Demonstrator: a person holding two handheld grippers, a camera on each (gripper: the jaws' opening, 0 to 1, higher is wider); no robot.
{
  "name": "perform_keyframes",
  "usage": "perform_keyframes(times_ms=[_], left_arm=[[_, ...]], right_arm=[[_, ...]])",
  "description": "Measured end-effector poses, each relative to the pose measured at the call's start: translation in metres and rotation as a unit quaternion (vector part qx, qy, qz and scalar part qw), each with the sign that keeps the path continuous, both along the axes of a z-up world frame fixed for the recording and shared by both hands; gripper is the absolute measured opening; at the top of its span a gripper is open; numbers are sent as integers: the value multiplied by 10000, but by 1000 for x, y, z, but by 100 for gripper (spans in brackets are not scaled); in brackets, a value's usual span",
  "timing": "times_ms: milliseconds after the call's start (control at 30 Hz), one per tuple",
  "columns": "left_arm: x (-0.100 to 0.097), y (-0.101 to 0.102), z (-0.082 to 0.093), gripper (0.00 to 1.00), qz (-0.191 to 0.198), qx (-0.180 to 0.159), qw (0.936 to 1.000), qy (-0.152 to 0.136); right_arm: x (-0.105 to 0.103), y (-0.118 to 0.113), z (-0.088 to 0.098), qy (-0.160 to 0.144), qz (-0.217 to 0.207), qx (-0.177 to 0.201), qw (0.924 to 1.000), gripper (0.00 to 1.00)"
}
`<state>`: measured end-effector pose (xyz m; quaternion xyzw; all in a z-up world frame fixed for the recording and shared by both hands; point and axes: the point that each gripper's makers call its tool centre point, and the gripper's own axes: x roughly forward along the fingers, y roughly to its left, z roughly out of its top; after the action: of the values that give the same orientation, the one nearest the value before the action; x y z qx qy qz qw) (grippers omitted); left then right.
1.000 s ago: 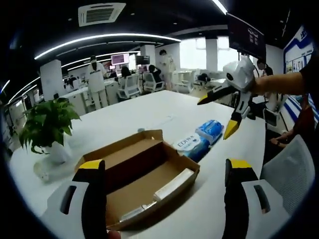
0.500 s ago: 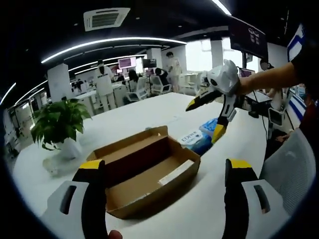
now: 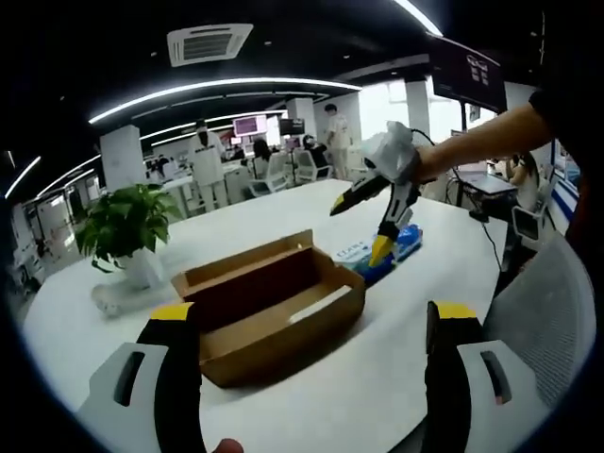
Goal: Operate the shoe box by opening the lid, removing the specified soft item, and placing it in the target area until the item is outside and the box remains undamaged.
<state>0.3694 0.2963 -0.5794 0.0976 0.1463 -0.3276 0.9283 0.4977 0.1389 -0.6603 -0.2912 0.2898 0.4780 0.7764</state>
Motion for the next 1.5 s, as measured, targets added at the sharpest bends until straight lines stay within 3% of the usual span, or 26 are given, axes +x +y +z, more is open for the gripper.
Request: perform_keyframes(times_ms=[233,500,633,733,933,1100,1200,1500], left_arm=[[-21,5,-11,98,162,-139,9997,77],[-44,10,-27,97,268,-47,9996,-15],[-52,10,-43,97,238,174,9995,127],[-58,7,-50,97,264,66,9993,255],[-60,10,-58,96,369,12,9989,302],[-58,10,-56,96,391,-78,9990,199],[-59,8,-60,95,325,78,9993,140],[-57,10,-61,93,403,-88,9989,210]], right_arm=[[4,2,-13,42,78,-135,9999,90],[5,10,-25,77,166,-240,9995,89],[9,15,-28,60,226,-239,9994,88],[10,19,-30,46,298,-255,9992,87],[15,30,-31,-135,509,-285,9982,79],[21,38,-33,-50,600,-288,9978,80],[27,43,-36,-1,623,-312,9976,80],[26,51,-53,165,908,-588,9940,79]])
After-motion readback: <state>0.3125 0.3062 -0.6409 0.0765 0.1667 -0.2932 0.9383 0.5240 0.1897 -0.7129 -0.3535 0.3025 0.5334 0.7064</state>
